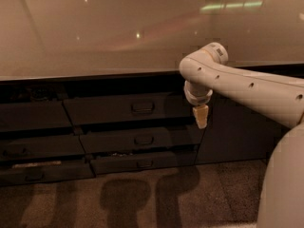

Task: Open top drawer

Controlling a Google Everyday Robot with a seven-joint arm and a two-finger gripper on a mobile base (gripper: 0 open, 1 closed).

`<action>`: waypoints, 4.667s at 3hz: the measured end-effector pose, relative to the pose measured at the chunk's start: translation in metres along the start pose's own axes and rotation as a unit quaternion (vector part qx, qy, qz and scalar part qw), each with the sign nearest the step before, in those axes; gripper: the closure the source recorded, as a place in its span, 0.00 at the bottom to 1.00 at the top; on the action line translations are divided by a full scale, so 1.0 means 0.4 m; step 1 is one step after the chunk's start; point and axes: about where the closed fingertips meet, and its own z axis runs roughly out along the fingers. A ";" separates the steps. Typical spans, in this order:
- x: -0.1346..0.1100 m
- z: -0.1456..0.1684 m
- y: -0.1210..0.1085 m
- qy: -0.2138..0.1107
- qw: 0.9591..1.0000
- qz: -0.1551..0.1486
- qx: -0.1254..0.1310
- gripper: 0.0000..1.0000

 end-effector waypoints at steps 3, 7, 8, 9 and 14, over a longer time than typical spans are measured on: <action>0.080 0.086 -0.025 0.007 0.999 0.021 -0.047 0.19; 0.080 0.086 -0.025 0.007 0.999 0.021 -0.047 1.00; 0.080 0.086 -0.025 0.007 0.999 0.021 -0.047 1.00; 0.080 0.081 -0.026 0.007 0.999 0.021 -0.047 1.00; 0.063 0.065 0.034 0.012 0.999 0.012 -0.051 1.00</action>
Offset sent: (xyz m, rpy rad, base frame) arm 0.0400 -0.0480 -0.0351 -0.0259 0.1246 -0.0770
